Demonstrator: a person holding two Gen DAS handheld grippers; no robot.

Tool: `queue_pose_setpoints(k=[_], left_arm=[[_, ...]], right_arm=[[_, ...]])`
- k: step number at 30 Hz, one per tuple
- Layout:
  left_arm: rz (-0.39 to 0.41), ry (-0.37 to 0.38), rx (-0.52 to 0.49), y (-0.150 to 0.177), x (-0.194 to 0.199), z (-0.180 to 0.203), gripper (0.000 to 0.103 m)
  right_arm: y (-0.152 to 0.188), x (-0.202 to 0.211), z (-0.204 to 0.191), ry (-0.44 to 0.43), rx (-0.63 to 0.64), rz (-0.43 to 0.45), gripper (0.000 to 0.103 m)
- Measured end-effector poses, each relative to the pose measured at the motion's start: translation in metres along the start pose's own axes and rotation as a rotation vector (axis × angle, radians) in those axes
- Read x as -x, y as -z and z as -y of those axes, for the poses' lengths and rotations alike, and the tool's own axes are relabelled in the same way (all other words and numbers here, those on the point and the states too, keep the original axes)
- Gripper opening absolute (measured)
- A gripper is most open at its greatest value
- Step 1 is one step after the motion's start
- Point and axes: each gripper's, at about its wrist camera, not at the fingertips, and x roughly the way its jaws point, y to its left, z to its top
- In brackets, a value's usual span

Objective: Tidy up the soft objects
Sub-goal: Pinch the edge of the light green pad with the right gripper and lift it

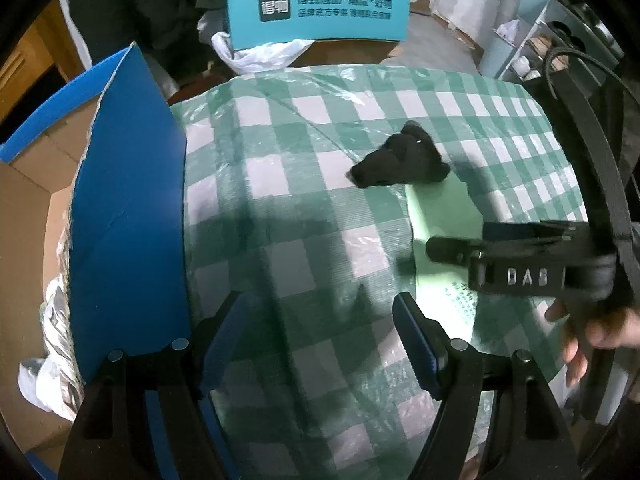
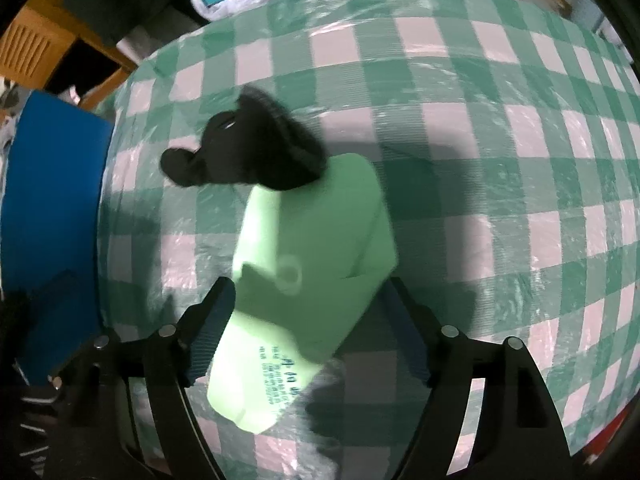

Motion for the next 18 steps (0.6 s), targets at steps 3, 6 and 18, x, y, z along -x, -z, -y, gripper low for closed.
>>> queue_pose_setpoints(k=[3,6,18], left_arm=[[-0.007,0.011,0.017,0.002,-0.001,-0.004,0.077],[-0.011,0.010,0.010,0.004,-0.001,-0.005,0.077],[-0.016,0.007,-0.006,0.005,-0.001,-0.003,0.077]], right_arm=[[0.003,-0.005,-0.016,0.036,0.039,-0.005,0.083],[0.008,-0.011,-0.029,0.123,0.098,0.003,0.084],[0.023,-0.002,-0.023,0.182,0.152,0.058,0.059]])
